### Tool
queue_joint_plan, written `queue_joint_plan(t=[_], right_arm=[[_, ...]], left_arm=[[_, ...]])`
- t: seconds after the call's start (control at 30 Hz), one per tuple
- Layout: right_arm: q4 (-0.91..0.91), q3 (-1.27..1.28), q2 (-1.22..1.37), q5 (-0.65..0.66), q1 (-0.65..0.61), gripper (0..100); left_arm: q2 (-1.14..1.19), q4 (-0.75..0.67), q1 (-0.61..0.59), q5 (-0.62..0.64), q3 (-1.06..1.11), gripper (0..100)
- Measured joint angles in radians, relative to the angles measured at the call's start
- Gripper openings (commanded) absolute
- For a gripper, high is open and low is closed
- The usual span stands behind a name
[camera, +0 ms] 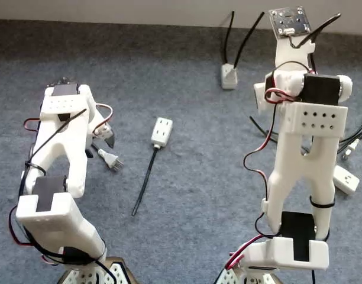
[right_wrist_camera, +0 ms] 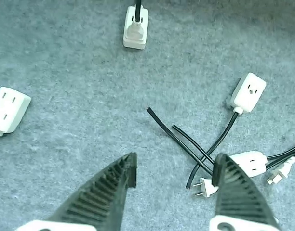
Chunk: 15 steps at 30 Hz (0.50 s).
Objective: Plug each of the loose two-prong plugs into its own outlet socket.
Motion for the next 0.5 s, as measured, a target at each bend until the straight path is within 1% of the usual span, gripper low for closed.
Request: queue_joint_plan(t=[0.13,0.5], right_arm=[[-0.032,0.055,0.000,0.000,0.021,24.5],[-0.066,0.141,-0.002,0.000,0.020,24.5]], left_arm=[[0.023,-0.032,0.020,0.038,0.005,21],[0.063,-0.040,0.138,0.201,0.009,21]])
